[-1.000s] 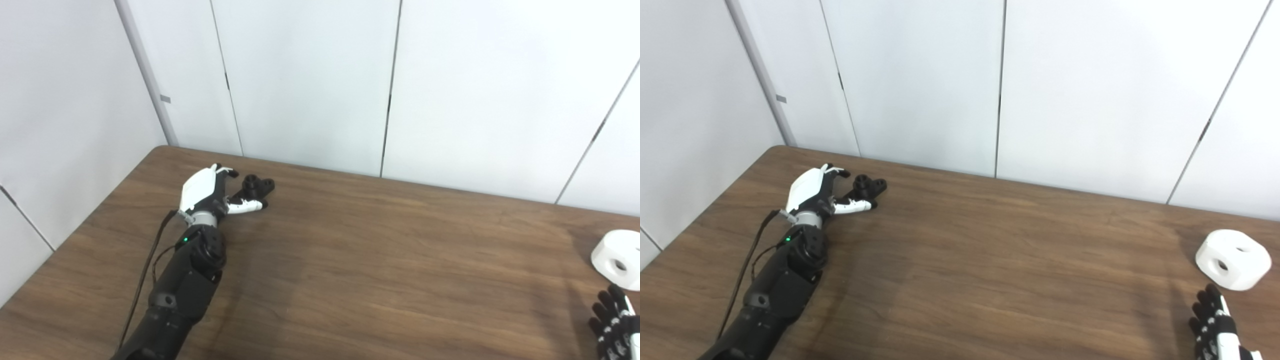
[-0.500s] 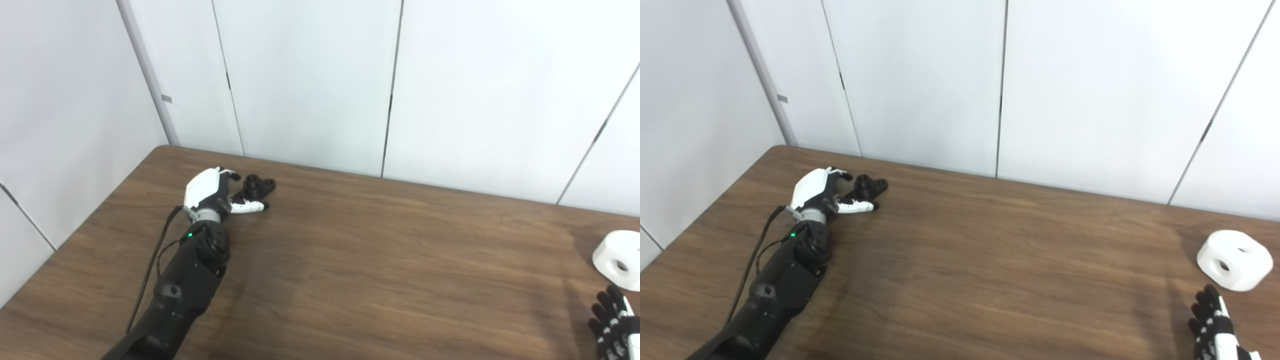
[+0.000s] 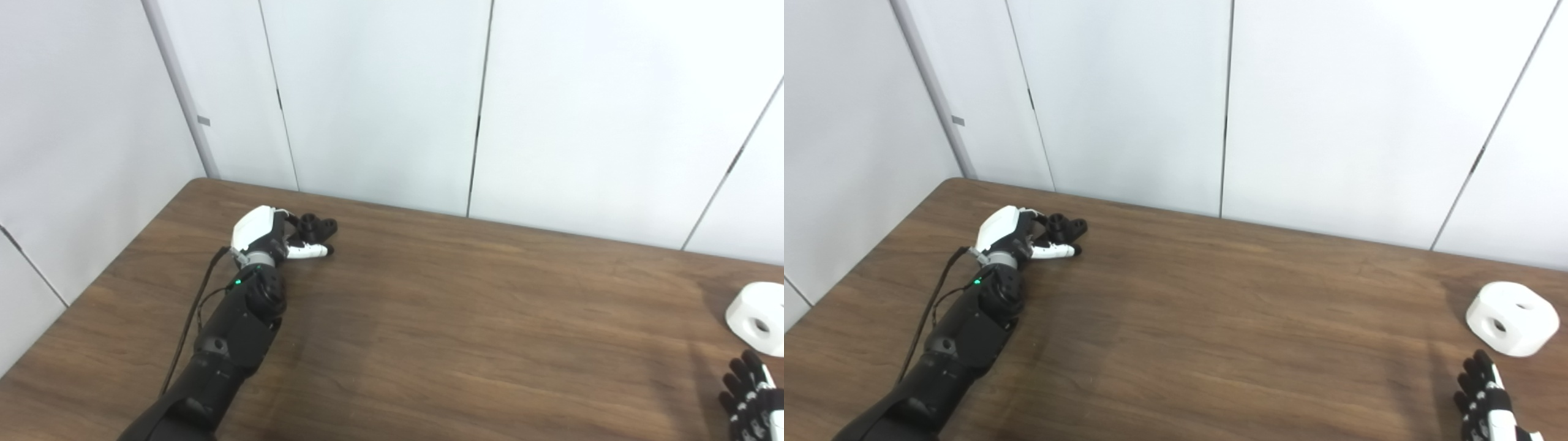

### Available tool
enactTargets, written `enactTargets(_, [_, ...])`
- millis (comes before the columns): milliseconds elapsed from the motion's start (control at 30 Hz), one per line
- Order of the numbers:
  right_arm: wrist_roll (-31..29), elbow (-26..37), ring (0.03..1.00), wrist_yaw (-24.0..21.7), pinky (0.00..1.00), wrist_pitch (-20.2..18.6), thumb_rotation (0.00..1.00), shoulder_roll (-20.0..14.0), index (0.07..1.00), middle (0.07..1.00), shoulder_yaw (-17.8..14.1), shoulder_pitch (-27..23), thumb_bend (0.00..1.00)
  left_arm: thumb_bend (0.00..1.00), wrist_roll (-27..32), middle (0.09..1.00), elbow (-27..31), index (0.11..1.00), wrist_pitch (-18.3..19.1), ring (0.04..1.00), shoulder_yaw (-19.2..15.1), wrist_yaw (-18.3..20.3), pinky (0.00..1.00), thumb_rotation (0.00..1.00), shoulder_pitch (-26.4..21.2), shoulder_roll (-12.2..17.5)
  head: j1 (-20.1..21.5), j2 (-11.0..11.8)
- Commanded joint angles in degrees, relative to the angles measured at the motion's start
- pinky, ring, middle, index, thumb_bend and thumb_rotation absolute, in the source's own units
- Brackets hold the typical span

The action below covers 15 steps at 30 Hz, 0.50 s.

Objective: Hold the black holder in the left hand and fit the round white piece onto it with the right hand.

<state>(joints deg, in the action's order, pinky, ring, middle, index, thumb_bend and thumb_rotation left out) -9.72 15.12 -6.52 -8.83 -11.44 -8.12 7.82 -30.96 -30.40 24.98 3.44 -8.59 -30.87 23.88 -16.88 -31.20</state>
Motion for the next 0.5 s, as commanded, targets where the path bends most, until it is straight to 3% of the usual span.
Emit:
enactTargets(0, [-0.4,1.4,1.000,-0.2,1.00,0.4,1.00,-0.2,1.000,1.000,0.0,-0.1,0.50,0.91,0.0,0.937,-0.2,0.736,0.3,1.000,0.0,-0.6,1.00,0.37,-3.1,1.5,0.0,0.0])
enactTargets(300, [0.0,1.5,1.000,0.0,1.00,-0.1,1.00,-0.3,1.000,1.000,0.1,-0.3,0.50,0.92,-0.7,0.933,-0.4,0.727,0.9,1.000,0.9,-0.9,1.00,0.39,-3.0,1.9,-0.3,-0.3])
enactTargets(467, [0.6,1.3,1.000,0.1,1.00,-0.1,1.00,-0.4,1.000,1.000,0.2,-0.4,0.50,0.92,-0.1,0.933,-0.2,0.722,0.9,1.000,0.4,-1.4,1.00,0.35,-2.4,1.9,-0.3,-0.4])
